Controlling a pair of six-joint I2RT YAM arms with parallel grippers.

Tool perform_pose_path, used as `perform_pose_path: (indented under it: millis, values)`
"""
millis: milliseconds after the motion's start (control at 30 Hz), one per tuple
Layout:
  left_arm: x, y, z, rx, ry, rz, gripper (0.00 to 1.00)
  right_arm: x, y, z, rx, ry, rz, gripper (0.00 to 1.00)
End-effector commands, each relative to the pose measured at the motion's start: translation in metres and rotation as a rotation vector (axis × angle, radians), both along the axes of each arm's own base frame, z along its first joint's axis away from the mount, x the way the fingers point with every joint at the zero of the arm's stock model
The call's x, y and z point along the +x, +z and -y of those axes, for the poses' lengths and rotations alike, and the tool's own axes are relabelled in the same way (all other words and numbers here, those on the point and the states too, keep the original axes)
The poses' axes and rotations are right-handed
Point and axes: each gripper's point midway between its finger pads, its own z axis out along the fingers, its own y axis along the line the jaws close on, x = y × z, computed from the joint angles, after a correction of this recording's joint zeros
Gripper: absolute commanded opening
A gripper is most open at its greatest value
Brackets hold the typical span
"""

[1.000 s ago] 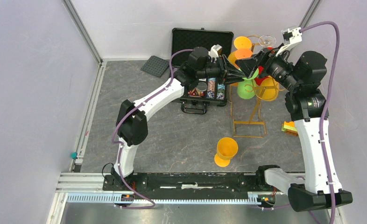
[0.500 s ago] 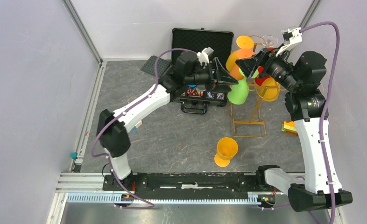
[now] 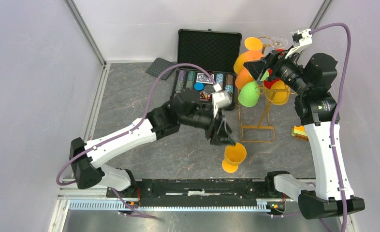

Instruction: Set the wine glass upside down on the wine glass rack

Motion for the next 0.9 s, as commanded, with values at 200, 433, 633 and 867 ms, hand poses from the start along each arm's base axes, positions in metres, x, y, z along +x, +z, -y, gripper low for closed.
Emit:
perform_pose_path:
  millis: [200,433,633,867]
  values:
    - [-0.075,-0.076,-0.001,0.133,-0.412,0.568,0.73,0.002,0.004,0.002,0.004,-0.006,0.022,0.86]
    - [-0.085,-0.117,0.021,0.286,-0.474,0.698,0.68,0.002,0.001,0.000,0.011,0.002,0.013,0.86]
    - [-0.076,-0.136,0.038,0.383,-0.419,0.747,0.61,0.000,-0.002,-0.001,0.013,0.007,0.005,0.87]
    - [-0.069,-0.145,0.043,0.443,-0.400,0.763,0.54,0.000,-0.003,0.000,0.010,0.006,0.008,0.87]
